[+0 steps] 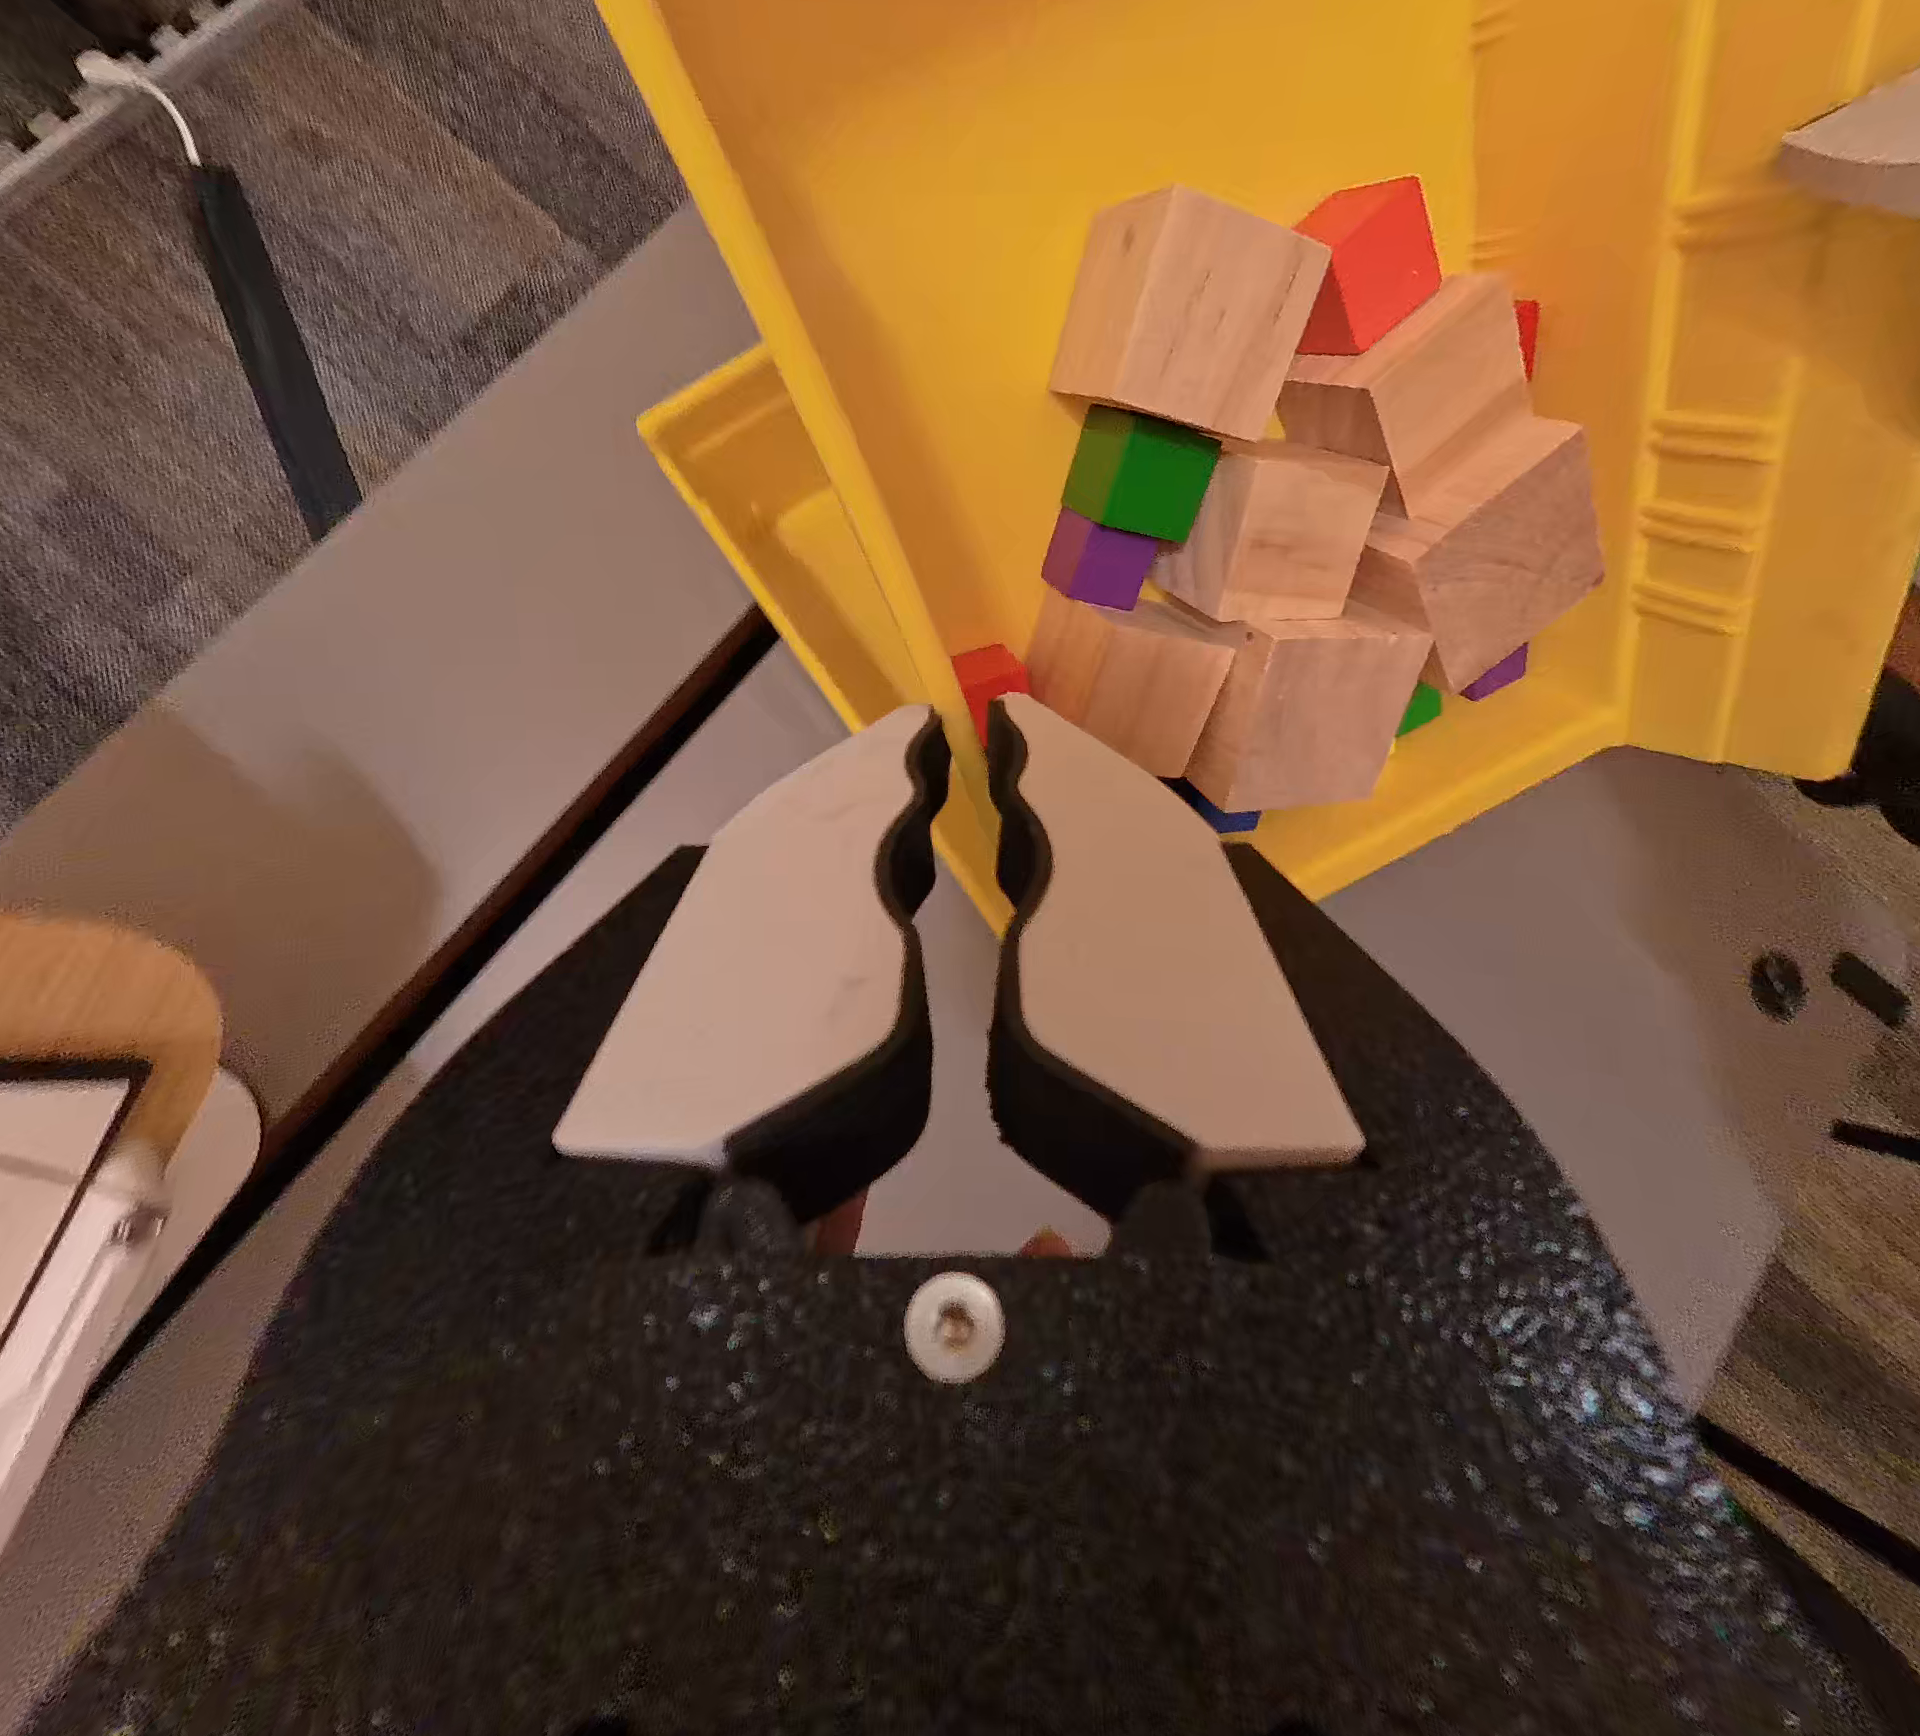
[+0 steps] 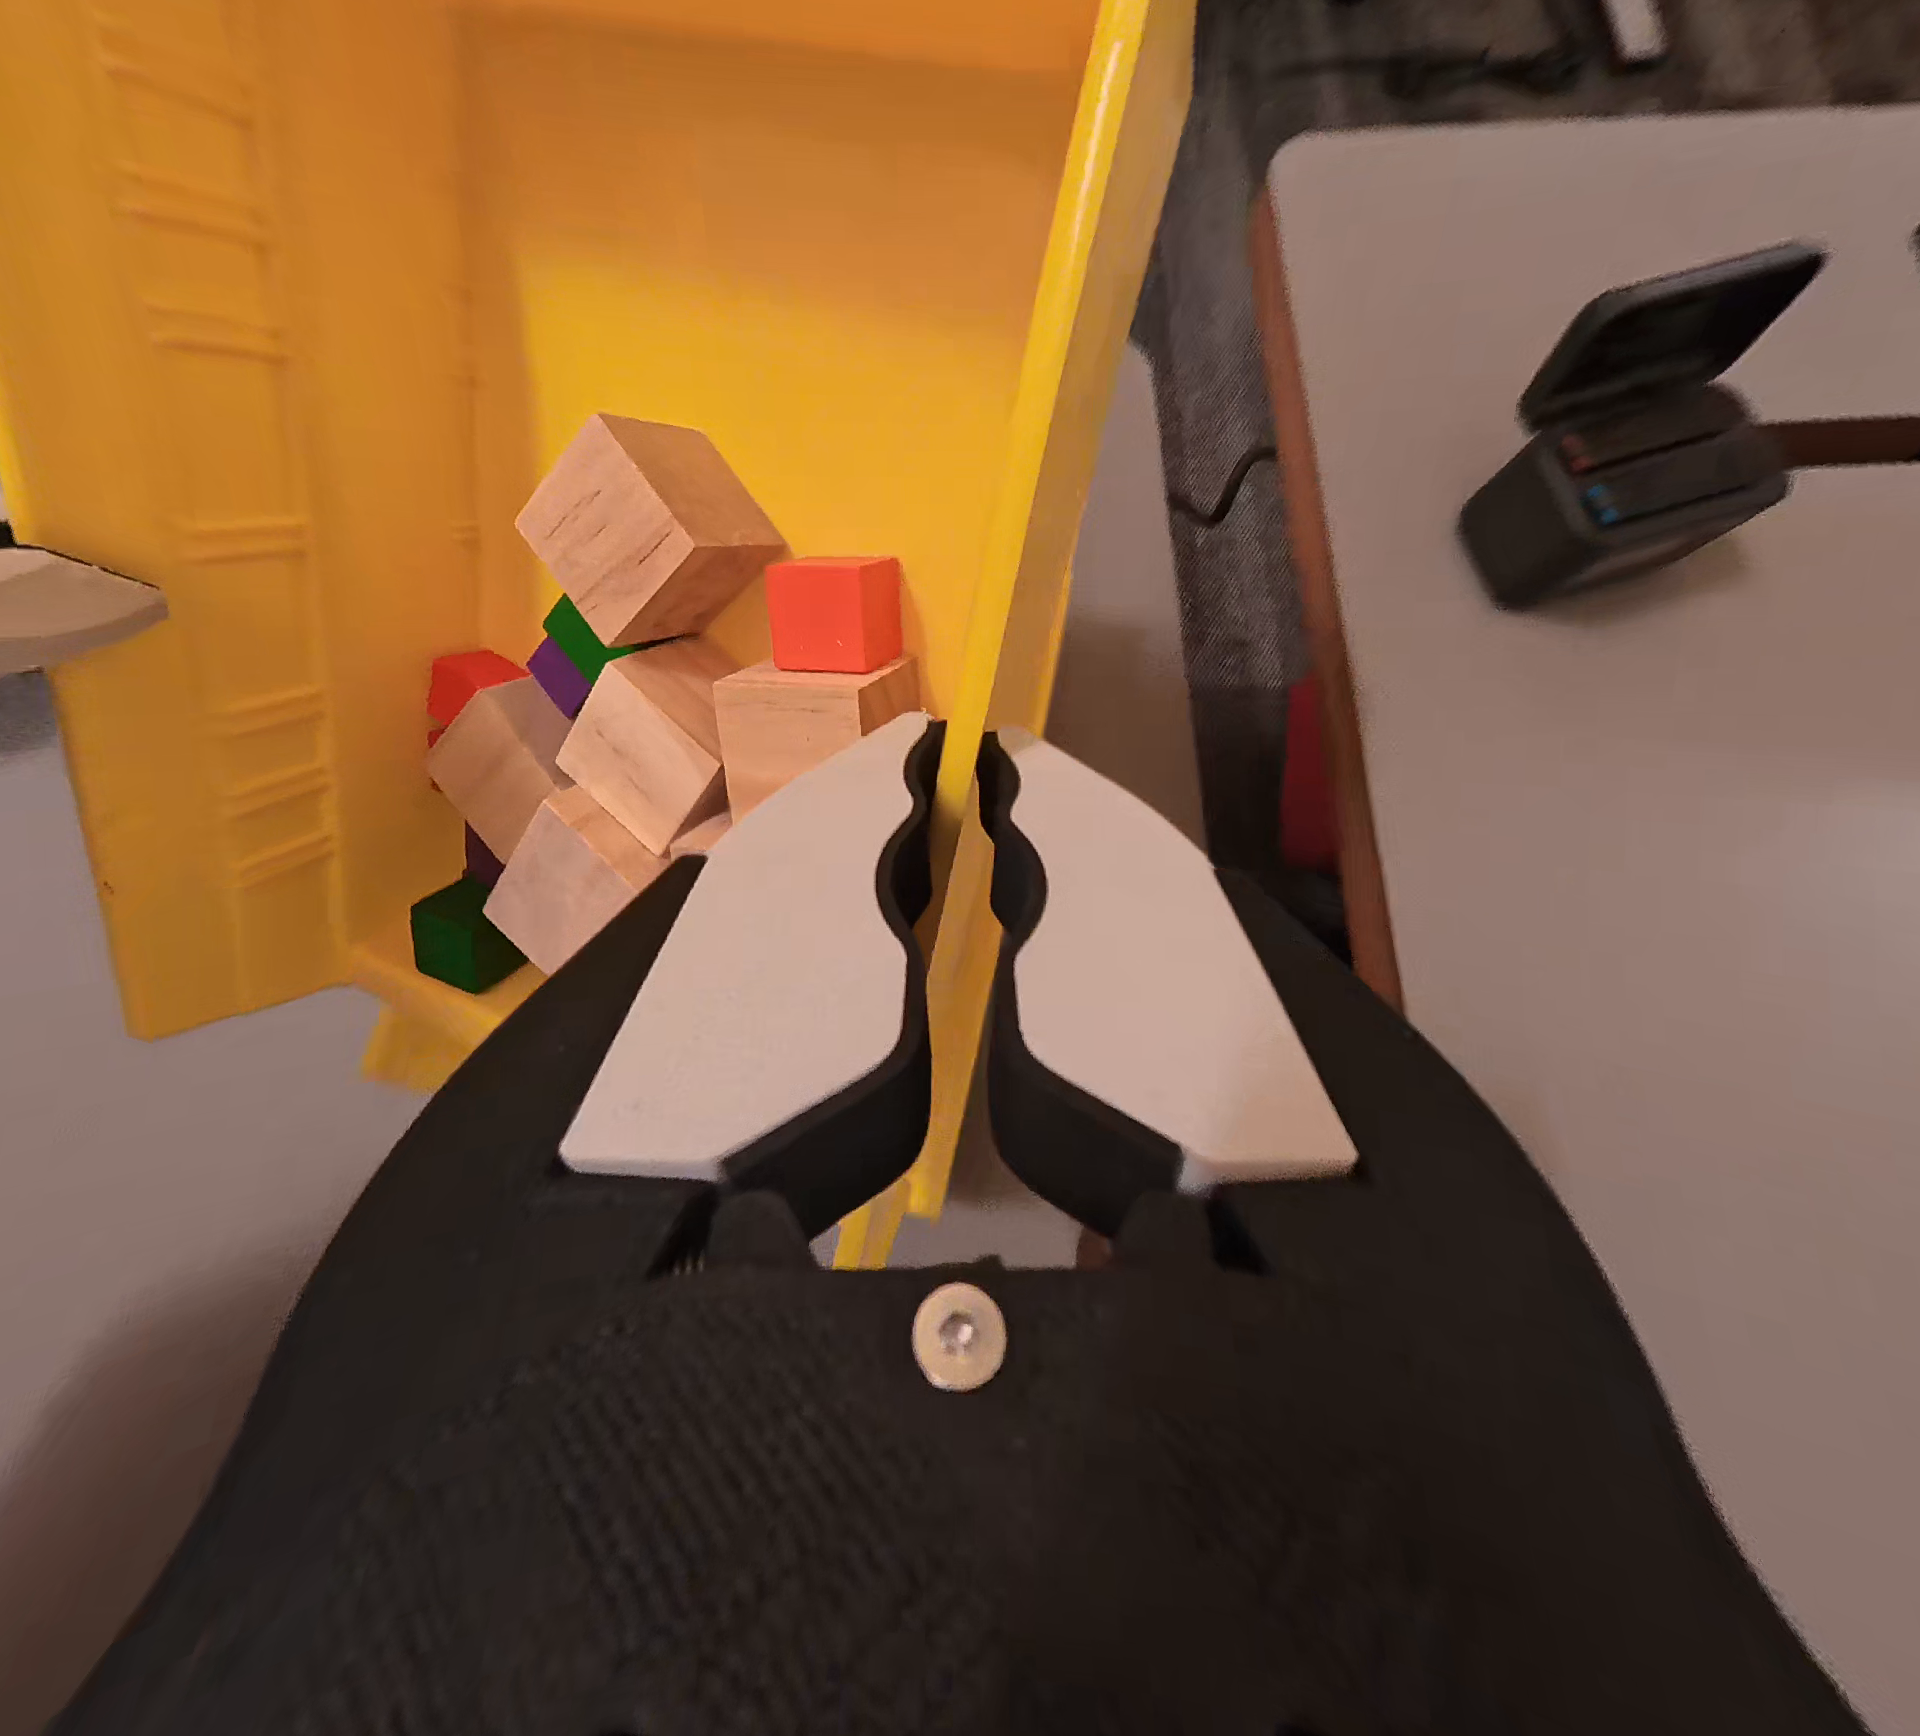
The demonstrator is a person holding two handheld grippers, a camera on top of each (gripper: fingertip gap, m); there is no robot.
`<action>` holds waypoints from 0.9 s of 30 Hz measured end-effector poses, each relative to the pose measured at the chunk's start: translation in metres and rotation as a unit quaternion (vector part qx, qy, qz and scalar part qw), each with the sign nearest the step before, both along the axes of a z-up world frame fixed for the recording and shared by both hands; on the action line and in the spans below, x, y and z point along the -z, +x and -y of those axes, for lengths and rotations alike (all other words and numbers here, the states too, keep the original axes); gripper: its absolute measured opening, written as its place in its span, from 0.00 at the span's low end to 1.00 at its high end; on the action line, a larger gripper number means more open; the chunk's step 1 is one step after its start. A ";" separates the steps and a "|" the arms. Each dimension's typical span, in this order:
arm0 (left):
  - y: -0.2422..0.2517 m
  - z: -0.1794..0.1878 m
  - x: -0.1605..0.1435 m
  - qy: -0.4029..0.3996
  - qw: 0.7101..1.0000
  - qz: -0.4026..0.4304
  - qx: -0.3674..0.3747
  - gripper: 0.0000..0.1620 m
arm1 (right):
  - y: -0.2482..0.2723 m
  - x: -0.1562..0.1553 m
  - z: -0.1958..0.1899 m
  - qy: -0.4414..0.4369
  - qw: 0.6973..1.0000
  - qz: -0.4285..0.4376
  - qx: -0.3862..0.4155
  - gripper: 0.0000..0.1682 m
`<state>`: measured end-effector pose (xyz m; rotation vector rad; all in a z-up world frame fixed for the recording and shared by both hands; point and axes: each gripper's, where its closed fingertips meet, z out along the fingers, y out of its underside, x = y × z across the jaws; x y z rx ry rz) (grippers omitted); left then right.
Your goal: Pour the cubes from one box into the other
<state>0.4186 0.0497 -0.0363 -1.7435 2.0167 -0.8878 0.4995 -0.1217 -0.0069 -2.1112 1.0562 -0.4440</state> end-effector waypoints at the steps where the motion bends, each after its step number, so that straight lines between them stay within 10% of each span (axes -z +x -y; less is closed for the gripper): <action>1: 0.010 0.003 0.001 0.002 1.000 0.014 -0.001 0.04 | 0.008 -0.001 0.003 0.009 1.000 0.015 0.007 0.04; 27: 0.073 -0.008 -0.013 0.028 0.943 0.330 -0.025 0.03 | 0.036 -0.012 -0.001 0.242 0.936 0.250 0.049 0.07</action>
